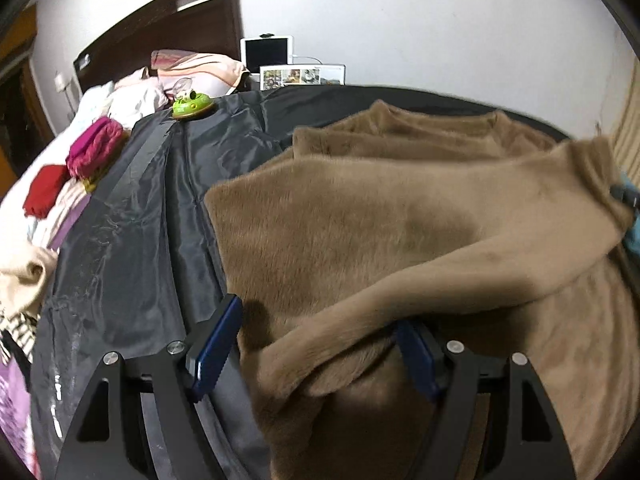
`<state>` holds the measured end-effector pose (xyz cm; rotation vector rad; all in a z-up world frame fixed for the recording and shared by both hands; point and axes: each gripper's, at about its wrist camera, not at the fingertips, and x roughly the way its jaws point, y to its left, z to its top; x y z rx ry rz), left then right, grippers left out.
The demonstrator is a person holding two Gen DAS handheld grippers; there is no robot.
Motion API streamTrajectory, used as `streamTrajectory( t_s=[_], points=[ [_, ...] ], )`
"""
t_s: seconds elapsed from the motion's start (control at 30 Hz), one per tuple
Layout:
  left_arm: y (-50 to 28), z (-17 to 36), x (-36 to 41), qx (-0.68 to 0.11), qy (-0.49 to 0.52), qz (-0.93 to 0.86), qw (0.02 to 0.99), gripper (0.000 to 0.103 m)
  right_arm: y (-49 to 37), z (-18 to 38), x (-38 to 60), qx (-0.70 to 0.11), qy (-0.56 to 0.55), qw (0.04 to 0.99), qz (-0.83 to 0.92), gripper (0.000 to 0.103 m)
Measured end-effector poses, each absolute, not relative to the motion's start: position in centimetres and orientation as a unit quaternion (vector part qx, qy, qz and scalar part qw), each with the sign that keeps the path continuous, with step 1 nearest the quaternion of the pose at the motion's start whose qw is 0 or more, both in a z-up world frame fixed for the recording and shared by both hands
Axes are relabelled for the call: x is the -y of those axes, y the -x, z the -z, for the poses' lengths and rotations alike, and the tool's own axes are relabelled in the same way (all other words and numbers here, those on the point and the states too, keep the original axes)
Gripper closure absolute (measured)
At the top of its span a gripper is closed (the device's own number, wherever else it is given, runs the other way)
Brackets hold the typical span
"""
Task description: Fold clothes
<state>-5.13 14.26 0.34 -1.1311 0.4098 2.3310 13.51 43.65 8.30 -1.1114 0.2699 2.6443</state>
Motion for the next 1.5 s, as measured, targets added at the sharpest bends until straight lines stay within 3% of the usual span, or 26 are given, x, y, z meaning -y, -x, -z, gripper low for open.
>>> streamTrajectory(
  t_s=[0.07,0.17,0.27,0.3,0.5,0.7,0.8,0.97,1.1,1.5],
  points=[
    [4.7,0.2,-13.9,-0.173,0.417,-0.856,0.253,0.024,-13.9,-7.2,-44.7,-0.106,0.395,0.137,-0.902,0.082],
    [4.6,0.7,-13.1,-0.187,0.422,-0.854,0.241,0.024,-13.7,-5.4,-45.9,-0.121,0.417,0.148,-0.888,0.070],
    [4.8,-0.2,-12.4,-0.171,0.419,-0.860,0.236,0.024,-14.1,-5.7,-46.3,-0.111,0.400,0.176,-0.893,0.027],
    [4.9,-0.6,-12.1,-0.165,0.417,-0.862,0.234,0.024,-14.4,-6.1,-46.2,-0.109,0.389,0.183,-0.896,0.026],
    [4.0,-2.4,-13.8,-0.155,0.391,-0.870,0.255,0.024,-14.2,-8.0,-42.3,-0.039,0.365,0.126,-0.922,0.026],
    [3.5,-1.1,-15.3,-0.161,0.400,-0.861,0.269,0.024,-12.1,-5.2,-39.3,0.025,0.413,0.067,-0.908,0.026],
    [4.0,0.9,-15.4,-0.174,0.423,-0.852,0.254,0.023,-11.1,-3.2,-42.1,-0.002,0.449,0.108,-0.887,0.026],
    [5.1,1.9,-13.9,-0.134,0.441,-0.852,0.246,0.013,-11.1,-2.2,-45.5,-0.065,0.455,0.115,-0.881,0.025],
    [4.8,1.8,-13.7,-0.135,0.441,-0.856,0.233,0.012,-11.0,-2.2,-44.2,-0.021,0.451,0.131,-0.883,0.025],
    [-0.7,0.3,-10.9,-0.123,0.436,-0.862,0.226,0.012,-20.6,-6.1,-44.0,-0.028,0.393,0.092,-0.914,0.023]
  ],
)
